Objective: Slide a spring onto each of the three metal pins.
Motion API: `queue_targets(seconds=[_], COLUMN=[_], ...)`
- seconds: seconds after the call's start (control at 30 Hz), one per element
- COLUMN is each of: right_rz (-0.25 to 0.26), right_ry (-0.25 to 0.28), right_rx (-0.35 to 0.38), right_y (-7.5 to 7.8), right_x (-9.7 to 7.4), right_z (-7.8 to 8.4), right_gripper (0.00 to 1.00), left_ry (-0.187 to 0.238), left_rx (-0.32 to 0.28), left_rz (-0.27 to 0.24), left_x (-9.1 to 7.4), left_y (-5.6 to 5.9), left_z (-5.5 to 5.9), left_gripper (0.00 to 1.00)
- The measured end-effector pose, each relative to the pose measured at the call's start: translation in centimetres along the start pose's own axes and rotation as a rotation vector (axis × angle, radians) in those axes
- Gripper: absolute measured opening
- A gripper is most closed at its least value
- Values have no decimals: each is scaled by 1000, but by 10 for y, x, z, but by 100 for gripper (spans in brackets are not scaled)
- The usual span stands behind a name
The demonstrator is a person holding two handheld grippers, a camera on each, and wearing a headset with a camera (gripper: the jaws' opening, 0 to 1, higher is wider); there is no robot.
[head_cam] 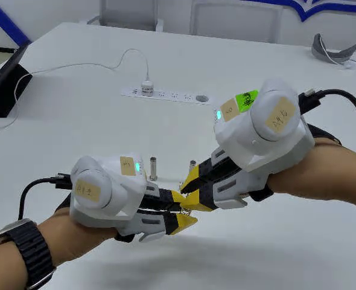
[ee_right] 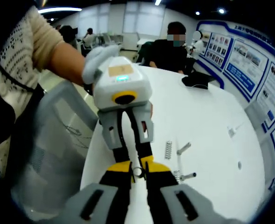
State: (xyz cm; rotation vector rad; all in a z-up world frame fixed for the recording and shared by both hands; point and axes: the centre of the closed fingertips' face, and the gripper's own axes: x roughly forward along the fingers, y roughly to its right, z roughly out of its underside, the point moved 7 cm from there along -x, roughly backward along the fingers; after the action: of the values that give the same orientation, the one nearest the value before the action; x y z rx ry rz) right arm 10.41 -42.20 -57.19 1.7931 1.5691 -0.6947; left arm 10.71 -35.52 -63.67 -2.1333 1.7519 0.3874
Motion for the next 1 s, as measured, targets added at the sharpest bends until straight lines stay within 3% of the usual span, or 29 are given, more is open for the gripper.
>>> queue_targets(seconds=[0.33,0.67,1.0], right_rz=[21,28,37], right_ry=[28,82,79], right_rx=[42,87,103], right_y=[2,3,6], right_x=[-2,-2,-1], right_z=[9,8,6], right_gripper=[15,12,12], left_ry=[21,39,43], left_rx=[-32,-48,-56], left_rz=[-13,-23,-39], left_x=[-2,-3,-5], left_y=[-2,-3,-6], left_z=[-1,-3,-1], left_gripper=[11,11,15])
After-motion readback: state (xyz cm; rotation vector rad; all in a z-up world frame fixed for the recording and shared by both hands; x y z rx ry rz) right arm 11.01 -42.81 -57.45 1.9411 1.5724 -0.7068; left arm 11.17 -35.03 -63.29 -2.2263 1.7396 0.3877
